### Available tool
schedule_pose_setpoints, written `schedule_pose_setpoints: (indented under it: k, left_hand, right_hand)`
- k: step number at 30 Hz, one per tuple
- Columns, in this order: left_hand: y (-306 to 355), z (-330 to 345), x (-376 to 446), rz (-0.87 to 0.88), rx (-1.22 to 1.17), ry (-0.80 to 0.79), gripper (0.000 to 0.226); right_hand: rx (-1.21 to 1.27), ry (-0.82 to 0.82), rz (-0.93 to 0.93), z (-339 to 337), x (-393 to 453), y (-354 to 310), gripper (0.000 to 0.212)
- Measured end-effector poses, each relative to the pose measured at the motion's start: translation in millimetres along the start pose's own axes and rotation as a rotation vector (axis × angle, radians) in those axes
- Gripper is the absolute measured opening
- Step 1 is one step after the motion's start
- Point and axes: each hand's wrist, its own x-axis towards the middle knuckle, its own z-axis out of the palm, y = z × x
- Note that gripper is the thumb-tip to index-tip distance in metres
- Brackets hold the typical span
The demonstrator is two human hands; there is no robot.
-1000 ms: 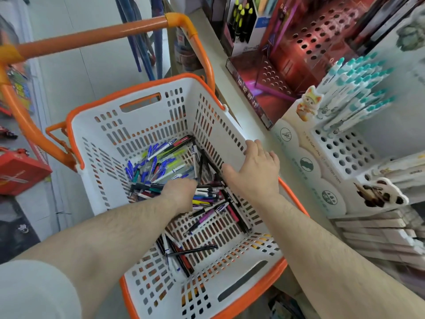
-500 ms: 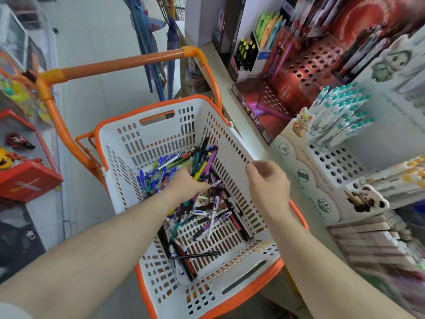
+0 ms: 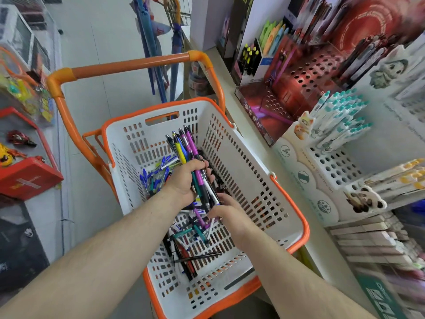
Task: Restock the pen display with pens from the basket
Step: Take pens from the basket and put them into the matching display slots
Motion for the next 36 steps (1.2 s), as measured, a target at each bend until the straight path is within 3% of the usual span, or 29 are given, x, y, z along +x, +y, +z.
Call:
schedule_pose_setpoints:
  k: [2,4,7,10,14,18,22,30,36]
  left_hand:
    - [0,0,-5,0.003,-0.017,-0.022,0.014]
    - [2,1,-11,0.02,-0.015,-0.039,0.017]
    - [3,6,-19,0.125,0.08,-0.082,0.013]
    - [0,14,-28,0.232,0.272,-0.111,0.027]
    - [-5,23,-41,0.389,0.41,-0.175,0.033]
    - [-6,29,-55,0.496,0.641,-0.258,0.029]
    - [-8,30,-59,0.501,0.69,-0.27,0.029]
    - [-7,34,-65,0.557,0.845,-0.353,0.037]
    - [-11,34,-68,0.498,0.744,-0.304,0.019]
  right_hand:
    - [0.146,0.033,-0.021,4,1,1,0.048]
    - [0.466,0.066,0.025,4,3,2,0.054]
    - [0.728,0.156,0.251,2,5,3,0.037]
    - [0.868,0.14,0.416,8,5,-1,0.054]
    - [1.045,0.058,0.304,13,6,-10,0.061]
    - [1.047,0.082,0.159,10,5,-20,0.04]
    - [0.948,0.159,0.123,10,4,-25,0.039]
    - [0.865,0.152,-0.012,6,0,-25,0.041]
    - [0.803,0.274,-0.005,6,2,-21,0.027]
